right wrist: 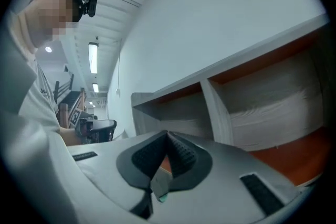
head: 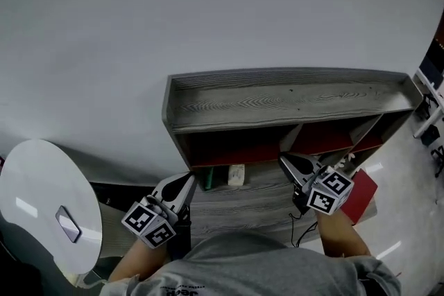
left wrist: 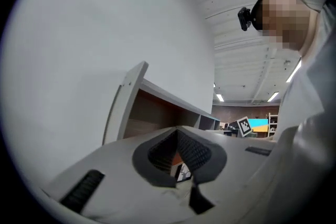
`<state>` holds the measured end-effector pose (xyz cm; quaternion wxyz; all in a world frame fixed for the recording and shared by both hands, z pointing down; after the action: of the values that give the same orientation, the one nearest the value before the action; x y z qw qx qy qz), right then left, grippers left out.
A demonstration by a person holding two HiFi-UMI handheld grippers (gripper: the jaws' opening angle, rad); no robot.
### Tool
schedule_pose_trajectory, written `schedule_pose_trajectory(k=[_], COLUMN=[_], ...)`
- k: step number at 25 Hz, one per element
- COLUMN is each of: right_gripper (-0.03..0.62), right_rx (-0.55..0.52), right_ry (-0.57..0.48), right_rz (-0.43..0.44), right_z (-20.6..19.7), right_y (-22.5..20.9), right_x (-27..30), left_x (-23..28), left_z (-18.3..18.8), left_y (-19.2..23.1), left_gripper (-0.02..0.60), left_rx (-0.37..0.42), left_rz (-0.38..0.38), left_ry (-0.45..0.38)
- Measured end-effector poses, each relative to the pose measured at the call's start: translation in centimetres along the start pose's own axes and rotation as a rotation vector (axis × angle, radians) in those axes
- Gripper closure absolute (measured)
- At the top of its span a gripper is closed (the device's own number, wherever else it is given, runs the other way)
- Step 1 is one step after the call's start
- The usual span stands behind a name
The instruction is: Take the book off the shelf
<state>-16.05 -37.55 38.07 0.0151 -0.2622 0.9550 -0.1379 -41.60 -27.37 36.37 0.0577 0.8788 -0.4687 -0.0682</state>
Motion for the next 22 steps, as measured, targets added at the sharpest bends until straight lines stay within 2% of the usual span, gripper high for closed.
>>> schedule_pose_trajectory(k=[12,22], right_gripper=[0.594,0.594], right_rx=[-0.059,-0.062], right_ry=[0.055,0.064], right_rz=[0.097,0.107], right_z=[-0.5,-0.5], right_y=[1.8,1.1], right_x=[3.3,1.7], left_x=[-3.1,-2.1], left_z=[-0.4,0.0], left_y=[-0.1,-1.6], left_gripper=[0.569,0.569], left_rx=[-0.015,-0.007], left_rz=[0.088,0.089], left_ry=[-0.057,-0.044])
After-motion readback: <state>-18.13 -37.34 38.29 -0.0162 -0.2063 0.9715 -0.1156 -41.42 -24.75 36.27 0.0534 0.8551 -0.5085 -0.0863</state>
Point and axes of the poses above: the fingertips, and each gripper's own axes: x forward along the fingers, y to its left, z out of its top, the point moved 4 cm from there along -x, backward along the fingers, and after that the axes turned 4 degrees about x, right-handed, at the moved point
